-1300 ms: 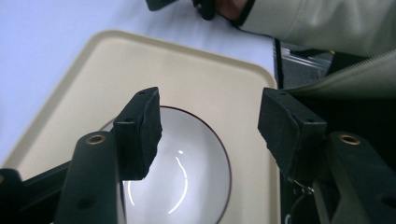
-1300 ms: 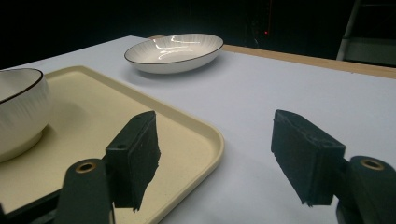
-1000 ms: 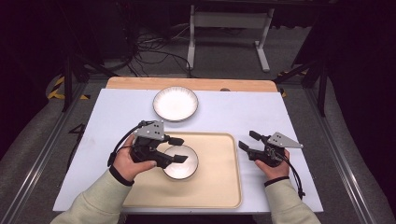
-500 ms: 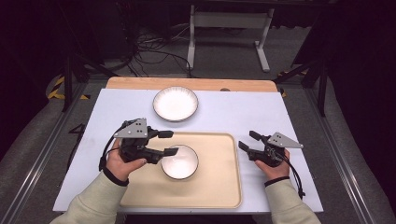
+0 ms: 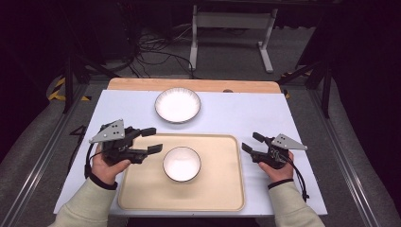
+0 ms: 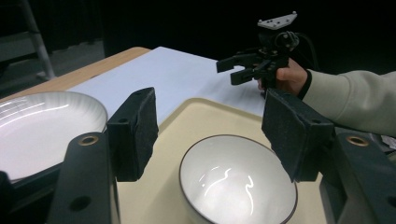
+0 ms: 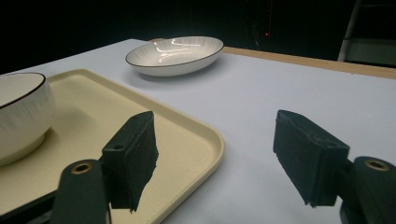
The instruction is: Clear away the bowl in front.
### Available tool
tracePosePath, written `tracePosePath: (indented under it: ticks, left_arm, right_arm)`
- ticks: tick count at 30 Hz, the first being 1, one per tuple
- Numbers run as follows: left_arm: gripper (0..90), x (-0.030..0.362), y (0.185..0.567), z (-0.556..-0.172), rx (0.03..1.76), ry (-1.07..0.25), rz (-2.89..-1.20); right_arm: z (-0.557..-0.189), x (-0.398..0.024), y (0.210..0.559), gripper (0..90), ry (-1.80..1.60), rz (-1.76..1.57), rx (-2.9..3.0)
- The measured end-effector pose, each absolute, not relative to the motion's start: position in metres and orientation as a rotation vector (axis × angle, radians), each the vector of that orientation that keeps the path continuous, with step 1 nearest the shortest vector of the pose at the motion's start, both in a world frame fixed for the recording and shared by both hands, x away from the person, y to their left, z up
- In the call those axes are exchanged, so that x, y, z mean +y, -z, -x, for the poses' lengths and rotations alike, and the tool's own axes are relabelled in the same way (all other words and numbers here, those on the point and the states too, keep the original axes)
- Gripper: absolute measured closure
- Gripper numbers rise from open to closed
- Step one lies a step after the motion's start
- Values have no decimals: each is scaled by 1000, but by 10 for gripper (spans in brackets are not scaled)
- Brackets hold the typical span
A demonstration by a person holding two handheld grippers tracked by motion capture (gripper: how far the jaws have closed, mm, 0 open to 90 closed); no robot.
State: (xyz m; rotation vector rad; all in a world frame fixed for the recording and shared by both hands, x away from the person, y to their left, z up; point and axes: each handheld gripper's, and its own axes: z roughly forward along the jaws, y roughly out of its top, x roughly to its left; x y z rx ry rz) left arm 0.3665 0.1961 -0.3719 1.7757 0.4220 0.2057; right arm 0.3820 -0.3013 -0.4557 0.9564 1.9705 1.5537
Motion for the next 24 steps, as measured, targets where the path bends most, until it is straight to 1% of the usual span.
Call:
tracePosePath:
  ticks: [9, 13, 20, 24]
  left_arm:
    - [348, 222, 379, -362, 522, -305, -1767]
    - [368, 233, 383, -359, 577, -380, -1766]
    - [364, 250, 394, -359, 665, -417, -1731]
    - [357, 256, 398, -360, 682, -441, -1715]
  right_arm:
    - [-382, -302, 456, 303, -1554, -962, 1968]
    - [-382, -302, 456, 303, -1556, -963, 1968]
    - [-382, -302, 456, 299, -1560, -964, 1965]
    - [-382, -302, 456, 298, -1561, -964, 1964]
